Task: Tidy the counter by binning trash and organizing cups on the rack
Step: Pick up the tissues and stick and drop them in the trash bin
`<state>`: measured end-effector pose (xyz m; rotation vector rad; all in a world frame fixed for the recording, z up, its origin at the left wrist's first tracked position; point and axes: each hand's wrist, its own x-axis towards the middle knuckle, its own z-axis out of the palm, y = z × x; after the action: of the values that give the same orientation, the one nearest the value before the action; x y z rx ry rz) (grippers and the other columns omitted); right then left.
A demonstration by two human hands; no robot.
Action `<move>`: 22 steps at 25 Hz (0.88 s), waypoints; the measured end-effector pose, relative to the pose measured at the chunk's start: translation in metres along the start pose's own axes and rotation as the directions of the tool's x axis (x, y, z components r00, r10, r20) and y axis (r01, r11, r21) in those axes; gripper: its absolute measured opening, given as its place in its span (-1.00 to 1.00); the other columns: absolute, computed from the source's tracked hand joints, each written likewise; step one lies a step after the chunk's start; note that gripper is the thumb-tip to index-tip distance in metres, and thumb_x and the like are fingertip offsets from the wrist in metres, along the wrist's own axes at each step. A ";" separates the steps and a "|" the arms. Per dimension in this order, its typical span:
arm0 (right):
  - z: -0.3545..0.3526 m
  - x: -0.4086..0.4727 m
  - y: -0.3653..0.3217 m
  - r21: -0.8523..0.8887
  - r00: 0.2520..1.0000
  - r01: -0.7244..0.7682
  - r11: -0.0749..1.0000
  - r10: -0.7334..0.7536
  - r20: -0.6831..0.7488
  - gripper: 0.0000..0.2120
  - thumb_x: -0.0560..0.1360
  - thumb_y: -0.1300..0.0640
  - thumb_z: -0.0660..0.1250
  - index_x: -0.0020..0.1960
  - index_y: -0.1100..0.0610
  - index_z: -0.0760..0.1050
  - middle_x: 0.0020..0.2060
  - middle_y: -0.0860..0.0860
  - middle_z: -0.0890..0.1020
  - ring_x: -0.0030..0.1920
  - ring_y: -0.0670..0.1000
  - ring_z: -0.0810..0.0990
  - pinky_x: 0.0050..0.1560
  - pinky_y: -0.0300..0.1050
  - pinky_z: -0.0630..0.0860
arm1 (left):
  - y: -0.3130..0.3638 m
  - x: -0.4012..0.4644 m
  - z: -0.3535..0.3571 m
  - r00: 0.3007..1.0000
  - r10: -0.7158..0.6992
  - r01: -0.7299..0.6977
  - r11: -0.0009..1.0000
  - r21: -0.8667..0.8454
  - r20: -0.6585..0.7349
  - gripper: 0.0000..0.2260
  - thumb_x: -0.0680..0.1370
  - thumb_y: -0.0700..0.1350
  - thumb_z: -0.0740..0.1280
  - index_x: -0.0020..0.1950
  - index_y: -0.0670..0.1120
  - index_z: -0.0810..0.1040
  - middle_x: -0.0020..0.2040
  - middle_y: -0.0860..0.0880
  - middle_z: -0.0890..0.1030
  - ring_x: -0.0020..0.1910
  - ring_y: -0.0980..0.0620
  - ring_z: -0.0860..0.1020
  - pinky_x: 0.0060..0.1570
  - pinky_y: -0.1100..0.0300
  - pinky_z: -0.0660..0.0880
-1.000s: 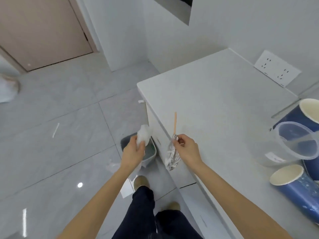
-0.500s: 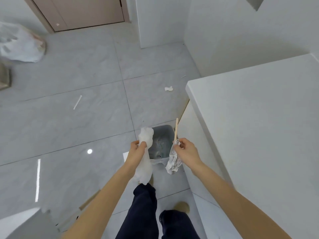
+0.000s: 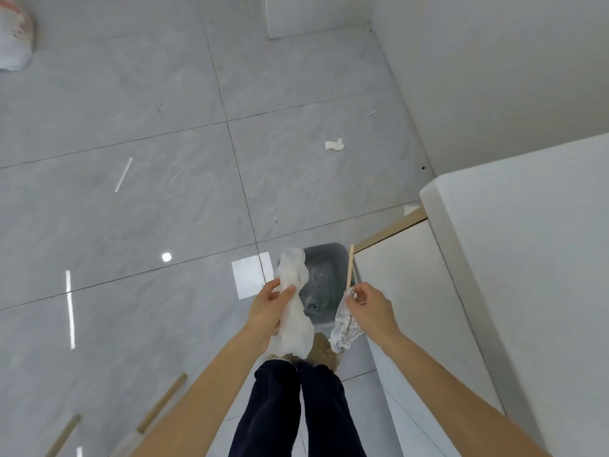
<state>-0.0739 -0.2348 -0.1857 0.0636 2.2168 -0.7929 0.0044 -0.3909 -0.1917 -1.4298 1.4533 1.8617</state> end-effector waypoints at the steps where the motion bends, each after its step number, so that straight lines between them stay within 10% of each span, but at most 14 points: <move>1: 0.010 0.020 0.009 -0.004 1.000 -0.018 1.000 0.018 0.020 -0.87 0.54 0.21 0.18 -0.03 0.27 0.45 -0.20 0.09 0.49 -0.19 0.05 0.43 -0.35 -0.31 0.30 | -0.006 0.023 0.003 1.000 -0.029 0.029 0.999 -0.018 0.004 -0.62 0.53 -0.04 0.26 0.34 -0.04 0.34 0.23 -0.13 0.51 0.15 -0.11 0.50 0.04 0.02 0.47; 6: 0.072 0.118 0.068 -0.080 0.991 -0.099 0.992 0.106 0.082 -0.89 0.52 0.23 0.17 0.00 0.20 0.44 -0.37 -0.04 0.44 -0.25 0.05 0.42 -0.37 -0.23 0.31 | -0.047 0.125 0.023 0.990 -0.136 0.133 0.989 -0.072 -0.048 -0.61 0.55 -0.04 0.24 0.35 -0.07 0.31 0.19 -0.07 0.47 0.11 -0.10 0.48 -0.07 0.08 0.47; 10: 0.111 0.181 0.102 -0.094 0.987 -0.143 0.985 0.150 0.066 -0.78 0.53 0.26 0.15 0.15 0.24 0.41 -0.12 0.11 0.53 -0.12 0.11 0.46 -0.11 -0.13 0.36 | -0.083 0.195 0.034 0.987 -0.150 0.147 0.988 -0.049 -0.059 -0.60 0.54 -0.03 0.25 0.35 -0.07 0.30 0.08 -0.02 0.43 -0.09 0.01 0.47 -0.26 0.19 0.41; 16: 0.143 0.225 0.130 -0.153 0.974 -0.155 0.976 0.177 0.145 -0.62 0.53 0.22 0.20 0.33 0.21 0.31 0.26 0.19 0.51 0.24 0.18 0.48 0.26 0.00 0.41 | -0.114 0.253 0.042 0.988 -0.157 0.157 0.987 0.045 -0.002 -0.55 0.54 -0.04 0.25 0.39 -0.10 0.27 0.29 -0.06 0.46 0.27 -0.09 0.44 0.28 0.03 0.42; 22: 0.121 0.187 0.118 -0.333 0.968 -0.024 0.943 0.105 0.227 -0.52 0.53 0.17 0.18 0.42 0.18 0.17 0.32 0.18 0.45 0.27 0.20 0.45 0.28 0.05 0.42 | -0.097 0.207 0.037 0.999 -0.029 0.016 0.931 0.365 0.032 -0.53 0.56 -0.08 0.21 0.44 -0.10 0.19 0.44 -0.13 0.32 0.40 -0.10 0.31 0.39 0.07 0.27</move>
<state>-0.0943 -0.2442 -0.4366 -0.1176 2.0715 -0.3635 -0.0231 -0.3774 -0.4207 -1.2175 1.6514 1.4931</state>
